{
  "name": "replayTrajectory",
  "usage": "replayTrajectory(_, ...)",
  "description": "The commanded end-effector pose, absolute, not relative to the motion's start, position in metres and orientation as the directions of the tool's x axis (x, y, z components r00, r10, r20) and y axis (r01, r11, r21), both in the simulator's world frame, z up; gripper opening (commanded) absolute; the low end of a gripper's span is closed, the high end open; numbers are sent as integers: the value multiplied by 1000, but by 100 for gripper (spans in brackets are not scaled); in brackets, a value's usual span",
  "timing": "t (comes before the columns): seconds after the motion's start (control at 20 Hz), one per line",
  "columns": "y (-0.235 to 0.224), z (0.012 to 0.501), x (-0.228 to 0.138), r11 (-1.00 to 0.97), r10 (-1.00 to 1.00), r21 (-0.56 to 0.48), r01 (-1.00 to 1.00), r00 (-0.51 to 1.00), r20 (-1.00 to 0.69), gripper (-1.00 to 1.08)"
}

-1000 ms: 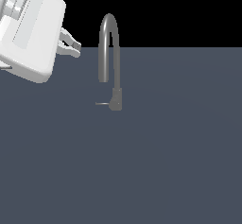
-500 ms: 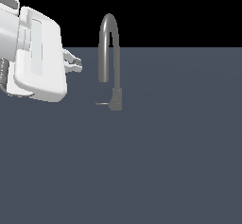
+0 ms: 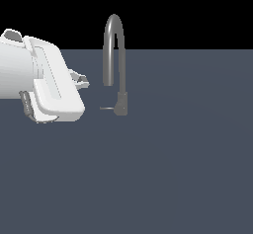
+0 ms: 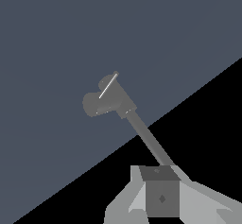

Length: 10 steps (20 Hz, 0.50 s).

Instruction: Turn on the faucet by rotating a designated handle.

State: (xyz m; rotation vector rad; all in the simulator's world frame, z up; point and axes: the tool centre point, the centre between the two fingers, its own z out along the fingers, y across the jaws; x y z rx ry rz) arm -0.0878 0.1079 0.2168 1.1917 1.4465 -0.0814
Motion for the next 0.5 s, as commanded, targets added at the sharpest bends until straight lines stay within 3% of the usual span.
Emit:
replayTrajectory(0.0, 108, 208, -85, 521, 575, 545, 657, 201, -793, -100)
replayTrajectory(0.45, 106, 176, -75, 679, 484, 463, 570, 126, -866, -100)
